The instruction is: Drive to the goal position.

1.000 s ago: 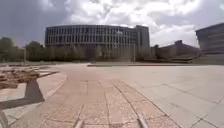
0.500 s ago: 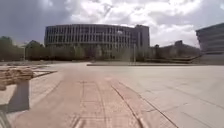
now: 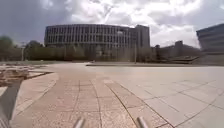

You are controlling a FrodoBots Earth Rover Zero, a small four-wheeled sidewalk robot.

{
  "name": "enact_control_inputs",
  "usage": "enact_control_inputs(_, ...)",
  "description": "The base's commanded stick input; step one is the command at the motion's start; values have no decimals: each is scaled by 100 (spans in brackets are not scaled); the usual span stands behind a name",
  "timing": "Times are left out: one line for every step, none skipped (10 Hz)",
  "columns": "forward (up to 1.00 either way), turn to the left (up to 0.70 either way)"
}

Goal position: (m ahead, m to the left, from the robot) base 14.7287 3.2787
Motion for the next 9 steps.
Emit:
enact_control_inputs(70, 0)
enact_control_inputs(70, 0)
enact_control_inputs(70, 0)
enact_control_inputs(70, 20)
enact_control_inputs(70, 29)
enact_control_inputs(70, 35)
enact_control_inputs(70, 35)
enact_control_inputs(70, 35)
enact_control_inputs(70, 35)
